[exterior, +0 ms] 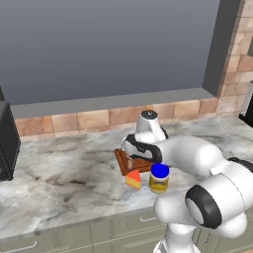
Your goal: Retrieve the reheated potato from the microwave, then place the potato, cheese, and condiment on the cutting board.
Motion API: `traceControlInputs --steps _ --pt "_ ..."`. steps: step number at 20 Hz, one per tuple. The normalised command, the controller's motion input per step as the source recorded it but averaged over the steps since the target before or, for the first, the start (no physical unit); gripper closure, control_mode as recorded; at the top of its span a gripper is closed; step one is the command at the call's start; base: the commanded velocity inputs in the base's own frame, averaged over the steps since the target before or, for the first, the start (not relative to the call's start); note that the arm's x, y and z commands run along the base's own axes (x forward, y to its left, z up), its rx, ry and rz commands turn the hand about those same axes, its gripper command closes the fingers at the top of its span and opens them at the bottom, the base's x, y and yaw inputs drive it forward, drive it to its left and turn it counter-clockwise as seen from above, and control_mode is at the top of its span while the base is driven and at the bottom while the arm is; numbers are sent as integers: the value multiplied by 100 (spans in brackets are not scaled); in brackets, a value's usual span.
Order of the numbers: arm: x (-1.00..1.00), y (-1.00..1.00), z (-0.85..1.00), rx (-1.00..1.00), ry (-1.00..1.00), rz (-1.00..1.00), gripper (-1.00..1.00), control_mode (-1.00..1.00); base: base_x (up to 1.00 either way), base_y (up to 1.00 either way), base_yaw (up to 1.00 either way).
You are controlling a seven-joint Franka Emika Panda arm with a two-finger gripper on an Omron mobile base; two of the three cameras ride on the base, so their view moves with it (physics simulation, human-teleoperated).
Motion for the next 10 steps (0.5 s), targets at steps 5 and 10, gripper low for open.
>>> traceControlInputs --steps 5,10 --pt "-37 -28 18 0 2 0 -100 -100 0 0 0" --pt "-34 -23 8 0 2 0 -100 -100 0 0 0"
